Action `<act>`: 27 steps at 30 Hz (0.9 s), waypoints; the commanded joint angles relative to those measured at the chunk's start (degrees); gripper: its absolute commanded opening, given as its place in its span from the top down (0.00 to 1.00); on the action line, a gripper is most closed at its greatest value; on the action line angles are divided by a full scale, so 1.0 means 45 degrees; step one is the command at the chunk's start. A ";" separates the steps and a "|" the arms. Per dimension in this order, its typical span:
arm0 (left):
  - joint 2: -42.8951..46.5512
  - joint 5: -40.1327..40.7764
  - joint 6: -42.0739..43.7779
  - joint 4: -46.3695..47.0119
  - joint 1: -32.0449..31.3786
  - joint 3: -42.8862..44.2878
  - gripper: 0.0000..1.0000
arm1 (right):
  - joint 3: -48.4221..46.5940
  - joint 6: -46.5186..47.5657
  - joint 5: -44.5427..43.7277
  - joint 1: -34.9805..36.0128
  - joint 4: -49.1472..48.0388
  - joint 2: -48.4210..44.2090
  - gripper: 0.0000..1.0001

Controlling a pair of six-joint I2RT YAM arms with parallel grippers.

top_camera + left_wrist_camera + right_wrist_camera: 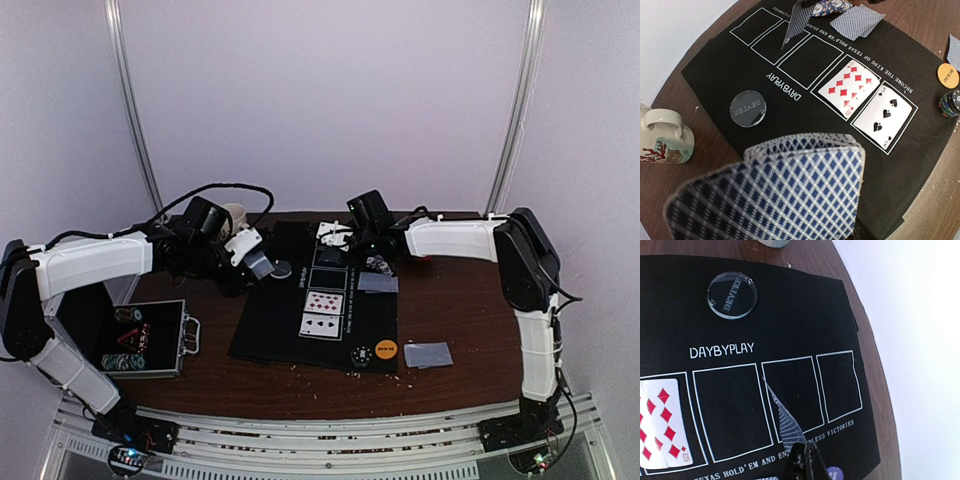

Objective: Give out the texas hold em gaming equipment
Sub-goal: Flop the poker card in the community card area.

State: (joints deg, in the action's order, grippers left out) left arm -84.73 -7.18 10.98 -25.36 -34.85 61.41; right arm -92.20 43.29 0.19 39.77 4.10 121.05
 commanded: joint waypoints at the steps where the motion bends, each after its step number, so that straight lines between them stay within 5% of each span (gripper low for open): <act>1: 0.0430 0.0146 -0.0014 0.0518 0.0190 0.0221 0.58 | -0.0704 0.3504 0.2704 -0.0082 -0.0763 0.0743 1.00; 11: 0.0212 0.0214 -0.0001 0.0508 0.0438 0.0220 0.58 | -0.2136 0.6998 0.5183 -0.0102 -0.0550 0.2117 1.00; 21: -0.0045 0.0155 -0.0001 0.0514 0.0640 0.0238 0.58 | -0.1726 0.9734 0.4769 -0.0145 0.1001 0.2351 0.99; 27: -0.0058 0.0095 -0.0004 0.0503 0.0681 0.0241 0.58 | -0.0958 1.0909 0.4046 -0.0386 0.1117 0.1846 0.80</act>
State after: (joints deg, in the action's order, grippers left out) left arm -84.79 -6.33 11.00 -25.34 -32.38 61.41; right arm -99.46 86.83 20.97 38.94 5.56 131.04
